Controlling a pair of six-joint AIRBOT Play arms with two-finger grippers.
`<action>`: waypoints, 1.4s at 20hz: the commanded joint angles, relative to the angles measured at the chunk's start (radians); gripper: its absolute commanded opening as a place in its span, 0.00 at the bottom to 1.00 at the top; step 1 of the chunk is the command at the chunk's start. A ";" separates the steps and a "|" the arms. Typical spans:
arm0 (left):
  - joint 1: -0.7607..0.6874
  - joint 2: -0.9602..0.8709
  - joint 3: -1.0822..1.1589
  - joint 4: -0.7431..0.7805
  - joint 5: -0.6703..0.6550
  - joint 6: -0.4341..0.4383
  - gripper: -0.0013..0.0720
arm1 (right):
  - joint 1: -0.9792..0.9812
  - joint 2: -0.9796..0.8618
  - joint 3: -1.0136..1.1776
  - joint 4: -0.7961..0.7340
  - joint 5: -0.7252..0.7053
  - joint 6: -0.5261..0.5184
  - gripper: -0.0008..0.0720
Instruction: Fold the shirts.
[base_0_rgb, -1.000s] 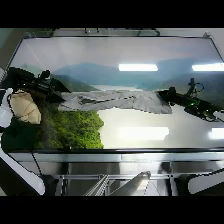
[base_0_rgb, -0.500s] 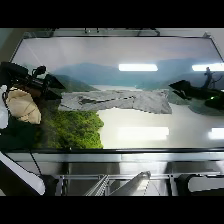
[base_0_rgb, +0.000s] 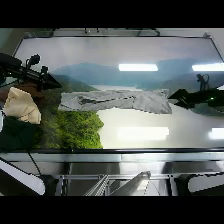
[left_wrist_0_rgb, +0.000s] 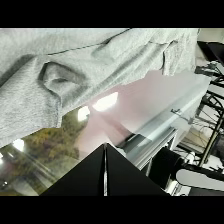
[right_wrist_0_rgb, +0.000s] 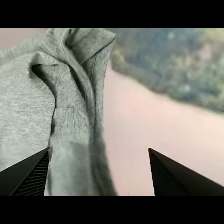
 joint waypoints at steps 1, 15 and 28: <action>-0.019 0.023 0.001 0.001 -0.001 -0.001 0.02 | 0.082 -0.075 0.003 0.080 0.011 0.016 0.97; -0.500 -0.132 0.001 0.009 -0.321 -0.021 0.02 | 0.077 -0.053 0.153 0.050 0.278 0.019 0.03; -0.937 -0.430 0.268 -0.039 -0.608 -0.253 0.02 | -0.211 0.113 0.185 0.146 0.631 -0.072 0.03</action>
